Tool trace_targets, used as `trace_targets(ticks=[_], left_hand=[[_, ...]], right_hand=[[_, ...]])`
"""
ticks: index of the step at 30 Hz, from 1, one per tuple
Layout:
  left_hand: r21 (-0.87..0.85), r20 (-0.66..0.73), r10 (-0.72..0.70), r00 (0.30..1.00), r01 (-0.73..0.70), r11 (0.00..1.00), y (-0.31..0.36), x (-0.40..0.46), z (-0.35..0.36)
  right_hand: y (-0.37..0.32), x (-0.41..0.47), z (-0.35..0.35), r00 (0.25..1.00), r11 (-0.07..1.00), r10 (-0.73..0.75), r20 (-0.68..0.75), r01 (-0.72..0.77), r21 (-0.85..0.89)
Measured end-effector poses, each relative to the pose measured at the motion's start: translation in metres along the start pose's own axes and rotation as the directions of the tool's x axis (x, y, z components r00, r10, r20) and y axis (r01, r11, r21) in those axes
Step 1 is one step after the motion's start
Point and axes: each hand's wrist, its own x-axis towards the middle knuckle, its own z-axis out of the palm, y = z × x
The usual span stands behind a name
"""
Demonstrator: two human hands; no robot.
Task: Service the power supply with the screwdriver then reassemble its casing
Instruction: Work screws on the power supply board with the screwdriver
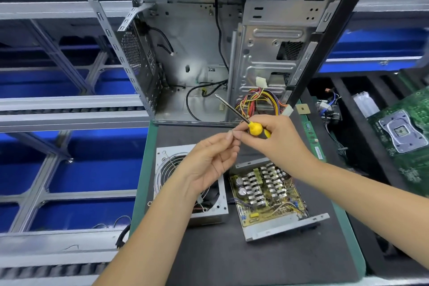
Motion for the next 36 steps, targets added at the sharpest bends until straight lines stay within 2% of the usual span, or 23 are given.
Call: trace_targets(ticks=[2, 5, 8, 16, 26, 33, 36], left_hand=[[0.053, -0.014, 0.035, 0.999, -0.034, 0.998, 0.001, 0.0, -0.003], [0.202, -0.065, 0.145, 0.987, -0.129, 0.971, 0.005, -0.005, -0.012], [0.16, -0.098, 0.22, 0.971, -0.203, 0.966, 0.008, -0.008, -0.017], [0.018, -0.113, 0.247, 0.962, -0.247, 0.969, 0.004, -0.007, -0.005], [0.087, -0.102, 0.314, 0.944, -0.306, 0.948, 0.002, -0.009, 0.001], [0.265, -0.098, 0.442, 0.892, -0.405, 0.875, 0.001, -0.014, 0.002], [0.339, -0.075, 0.486, 0.871, -0.436, 0.833, 0.004, -0.015, 0.002]], right_hand=[[0.0, -0.001, -0.005, 0.996, 1.0, 0.023, 0.085, -0.024, 0.001], [0.004, -0.006, -0.023, 0.981, 0.989, 0.061, 0.186, -0.035, -0.143], [0.003, -0.011, -0.045, 0.971, 0.968, 0.039, 0.237, 0.022, -0.249], [-0.006, -0.013, -0.062, 0.97, 0.924, -0.005, 0.243, 0.098, -0.369], [-0.01, -0.017, -0.064, 0.974, 0.916, 0.01, 0.227, 0.083, -0.394], [-0.012, -0.02, -0.068, 0.956, 0.907, 0.041, 0.292, 0.087, -0.411], [-0.013, -0.017, -0.074, 0.948, 0.931, 0.097, 0.304, 0.022, -0.365]])
